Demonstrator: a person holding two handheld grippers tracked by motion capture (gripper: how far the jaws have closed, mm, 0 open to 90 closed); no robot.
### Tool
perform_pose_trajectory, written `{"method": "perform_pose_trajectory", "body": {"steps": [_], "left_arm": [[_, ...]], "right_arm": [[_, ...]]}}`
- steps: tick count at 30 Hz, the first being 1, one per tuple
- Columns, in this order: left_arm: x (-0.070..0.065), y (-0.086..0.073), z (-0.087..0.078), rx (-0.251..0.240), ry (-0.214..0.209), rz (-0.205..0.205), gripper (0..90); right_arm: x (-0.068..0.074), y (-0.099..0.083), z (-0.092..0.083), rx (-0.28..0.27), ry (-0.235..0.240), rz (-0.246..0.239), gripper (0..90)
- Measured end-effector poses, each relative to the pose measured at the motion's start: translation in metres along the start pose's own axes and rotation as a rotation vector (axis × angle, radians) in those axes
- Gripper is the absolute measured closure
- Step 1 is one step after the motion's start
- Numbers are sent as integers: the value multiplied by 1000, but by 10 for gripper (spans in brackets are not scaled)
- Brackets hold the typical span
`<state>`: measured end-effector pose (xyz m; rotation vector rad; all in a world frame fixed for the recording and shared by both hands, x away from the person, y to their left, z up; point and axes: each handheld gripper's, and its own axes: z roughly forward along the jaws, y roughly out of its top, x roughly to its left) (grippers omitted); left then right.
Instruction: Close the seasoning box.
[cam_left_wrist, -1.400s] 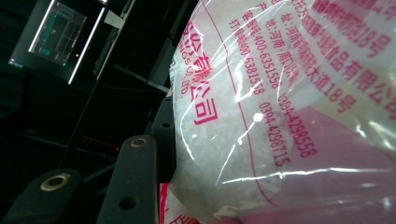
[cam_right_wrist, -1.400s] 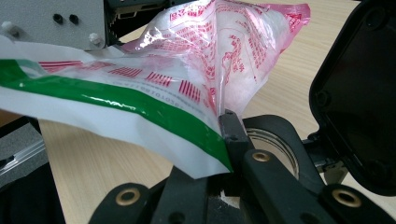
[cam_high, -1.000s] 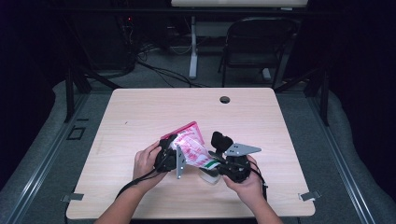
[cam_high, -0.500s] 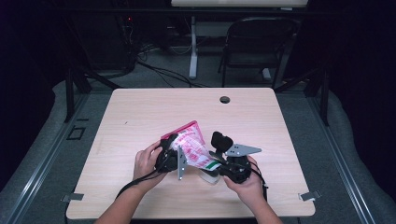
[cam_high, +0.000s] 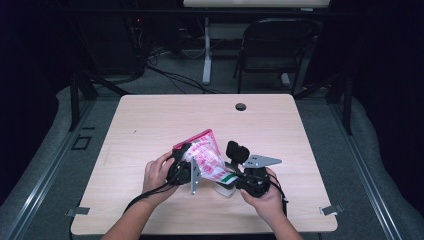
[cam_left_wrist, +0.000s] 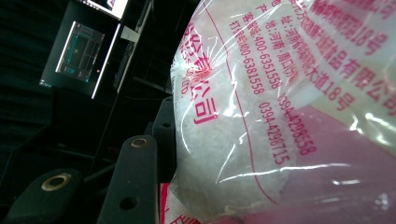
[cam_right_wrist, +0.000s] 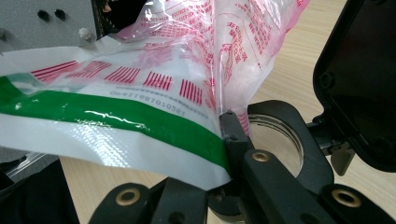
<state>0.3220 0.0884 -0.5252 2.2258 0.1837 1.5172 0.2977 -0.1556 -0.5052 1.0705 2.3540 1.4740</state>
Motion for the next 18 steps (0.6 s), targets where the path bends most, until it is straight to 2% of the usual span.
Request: {"method": "perform_pose_trajectory", "body": {"steps": [6,7,11,15,18], "left_arm": [[1,1,-1,-1,15,30,618],[0,1,-1,-4,14,22,618],[-1,1,-1,-4,22,32,618],[-1,2,-2,5,24,57,618],[-2,3,-2,2,25,49,619]], "right_arm": [[1,-1,0,1,-1,-2,900],[1,-1,0,2,-3,-2,900],[1,-3,1,8,-5,-3,899],[1,-4,2,11,-10,-4,899],[1,-4,2,12,-12,-4,899]]}}
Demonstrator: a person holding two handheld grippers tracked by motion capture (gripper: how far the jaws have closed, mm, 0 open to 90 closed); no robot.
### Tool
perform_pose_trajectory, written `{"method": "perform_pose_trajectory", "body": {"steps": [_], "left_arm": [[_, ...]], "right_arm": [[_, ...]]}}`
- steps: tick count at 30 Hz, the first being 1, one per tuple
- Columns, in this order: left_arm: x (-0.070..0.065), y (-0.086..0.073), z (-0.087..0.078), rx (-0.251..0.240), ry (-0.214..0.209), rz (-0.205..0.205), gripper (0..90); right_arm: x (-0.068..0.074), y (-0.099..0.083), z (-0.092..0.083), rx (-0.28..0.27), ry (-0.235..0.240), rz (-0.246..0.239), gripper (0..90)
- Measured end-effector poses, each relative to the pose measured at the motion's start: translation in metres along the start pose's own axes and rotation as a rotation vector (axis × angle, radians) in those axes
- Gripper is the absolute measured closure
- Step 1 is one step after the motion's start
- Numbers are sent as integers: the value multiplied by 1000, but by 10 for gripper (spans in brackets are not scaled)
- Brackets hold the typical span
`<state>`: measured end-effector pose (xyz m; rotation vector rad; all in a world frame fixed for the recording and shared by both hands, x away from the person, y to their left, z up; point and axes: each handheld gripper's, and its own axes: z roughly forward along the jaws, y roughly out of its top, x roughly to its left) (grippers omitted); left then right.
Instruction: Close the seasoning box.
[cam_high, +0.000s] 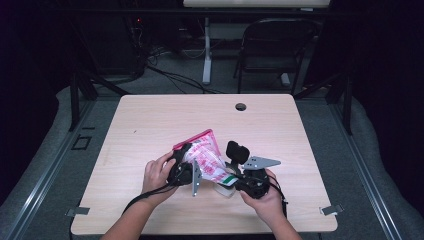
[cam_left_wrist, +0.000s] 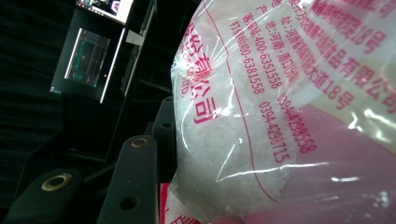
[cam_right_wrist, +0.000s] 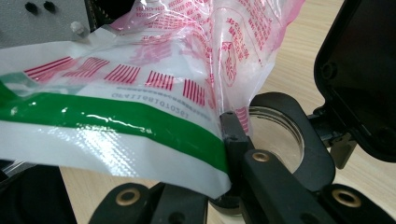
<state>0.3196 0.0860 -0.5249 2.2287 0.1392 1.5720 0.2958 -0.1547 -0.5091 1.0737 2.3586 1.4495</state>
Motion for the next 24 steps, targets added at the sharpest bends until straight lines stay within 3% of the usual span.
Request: {"method": "perform_pose_trajectory", "body": {"steps": [4,24], "left_arm": [[1,1,-1,10,2,20,619],[2,2,-3,13,18,45,620]], "right_arm": [[0,0,0,0,-2,0,899],[1,-1,2,4,-2,-1,898]]}}
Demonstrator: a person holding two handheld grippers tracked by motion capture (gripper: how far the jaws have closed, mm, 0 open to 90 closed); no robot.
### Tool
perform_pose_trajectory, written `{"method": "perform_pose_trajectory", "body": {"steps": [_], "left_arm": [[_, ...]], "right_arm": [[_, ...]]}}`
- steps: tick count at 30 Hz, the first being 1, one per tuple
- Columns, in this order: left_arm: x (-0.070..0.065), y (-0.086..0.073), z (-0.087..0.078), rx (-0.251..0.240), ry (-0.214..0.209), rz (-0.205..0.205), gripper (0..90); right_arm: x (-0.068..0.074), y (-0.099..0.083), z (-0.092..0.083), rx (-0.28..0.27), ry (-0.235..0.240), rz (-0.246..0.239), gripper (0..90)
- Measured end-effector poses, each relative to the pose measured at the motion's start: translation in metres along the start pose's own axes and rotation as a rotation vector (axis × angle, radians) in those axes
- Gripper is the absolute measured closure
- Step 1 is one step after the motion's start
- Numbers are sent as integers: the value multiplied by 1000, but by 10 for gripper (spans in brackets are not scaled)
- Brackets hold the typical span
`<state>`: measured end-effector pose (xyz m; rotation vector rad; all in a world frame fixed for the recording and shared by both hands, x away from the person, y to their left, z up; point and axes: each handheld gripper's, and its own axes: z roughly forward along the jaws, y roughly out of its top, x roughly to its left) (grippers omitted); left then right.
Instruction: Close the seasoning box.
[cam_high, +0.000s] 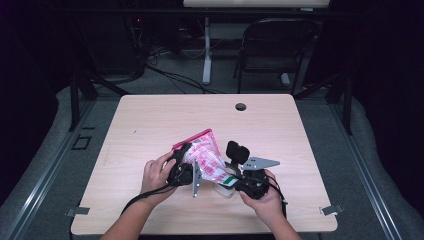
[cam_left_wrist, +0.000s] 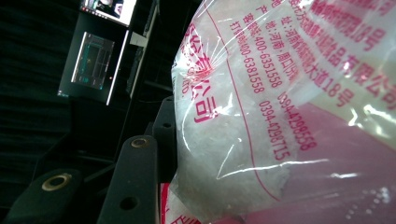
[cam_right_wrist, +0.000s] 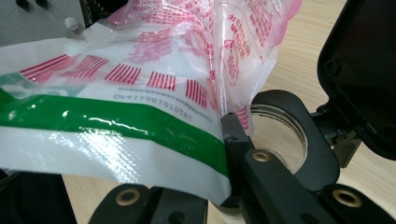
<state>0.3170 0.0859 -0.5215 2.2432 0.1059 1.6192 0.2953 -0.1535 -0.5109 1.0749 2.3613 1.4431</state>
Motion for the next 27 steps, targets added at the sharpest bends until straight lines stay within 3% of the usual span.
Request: {"method": "perform_pose_trajectory", "body": {"steps": [27], "left_arm": [[1,3,-1,-7,9,31,621]], "right_arm": [[0,-2,-1,9,-7,-2,897]]}}
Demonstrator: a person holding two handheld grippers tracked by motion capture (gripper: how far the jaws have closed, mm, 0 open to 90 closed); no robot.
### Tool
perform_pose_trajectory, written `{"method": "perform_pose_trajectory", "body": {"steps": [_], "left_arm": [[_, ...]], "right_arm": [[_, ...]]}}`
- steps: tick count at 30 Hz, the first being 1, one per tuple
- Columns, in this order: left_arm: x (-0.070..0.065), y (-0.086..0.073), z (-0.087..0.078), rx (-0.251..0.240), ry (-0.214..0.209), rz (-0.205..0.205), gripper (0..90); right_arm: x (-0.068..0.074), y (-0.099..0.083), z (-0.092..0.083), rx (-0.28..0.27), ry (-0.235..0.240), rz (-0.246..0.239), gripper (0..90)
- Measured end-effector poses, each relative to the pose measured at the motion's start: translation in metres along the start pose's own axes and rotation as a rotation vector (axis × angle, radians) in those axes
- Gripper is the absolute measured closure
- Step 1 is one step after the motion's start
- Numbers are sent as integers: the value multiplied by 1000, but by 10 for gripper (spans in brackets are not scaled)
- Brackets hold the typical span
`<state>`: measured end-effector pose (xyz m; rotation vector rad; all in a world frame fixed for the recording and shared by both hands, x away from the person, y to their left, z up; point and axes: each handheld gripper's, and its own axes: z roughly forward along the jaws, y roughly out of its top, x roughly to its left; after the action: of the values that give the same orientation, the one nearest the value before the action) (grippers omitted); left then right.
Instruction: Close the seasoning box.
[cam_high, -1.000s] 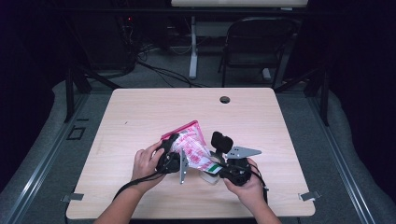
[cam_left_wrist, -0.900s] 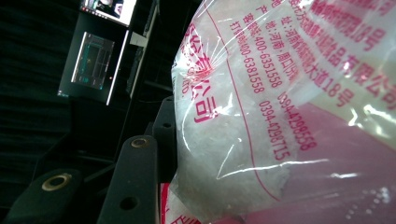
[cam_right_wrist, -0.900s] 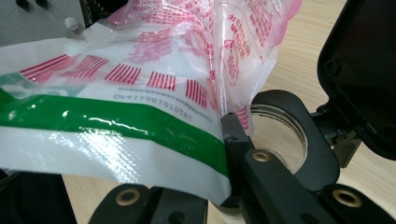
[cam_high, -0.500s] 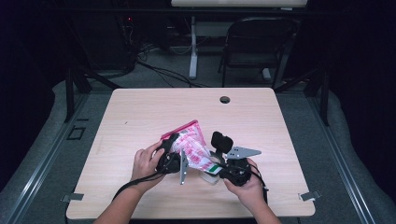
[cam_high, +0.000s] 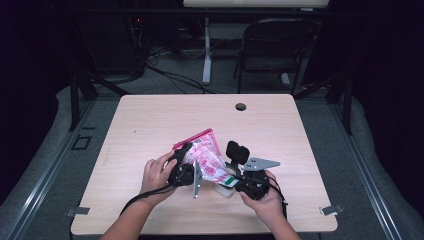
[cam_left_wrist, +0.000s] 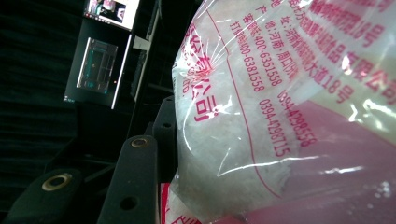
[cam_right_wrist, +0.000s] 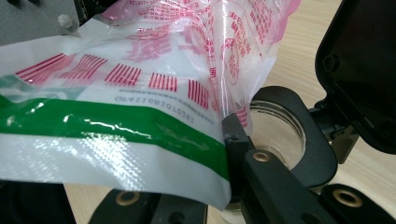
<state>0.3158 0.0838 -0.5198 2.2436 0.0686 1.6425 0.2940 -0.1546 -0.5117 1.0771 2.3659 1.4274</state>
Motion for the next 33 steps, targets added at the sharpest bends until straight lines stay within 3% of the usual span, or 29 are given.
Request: {"method": "perform_pose_trajectory", "body": {"steps": [33], "left_arm": [[2,5,-5,-6,33,40,621]], "right_arm": [[2,-1,-1,0,-11,-3,886]]}}
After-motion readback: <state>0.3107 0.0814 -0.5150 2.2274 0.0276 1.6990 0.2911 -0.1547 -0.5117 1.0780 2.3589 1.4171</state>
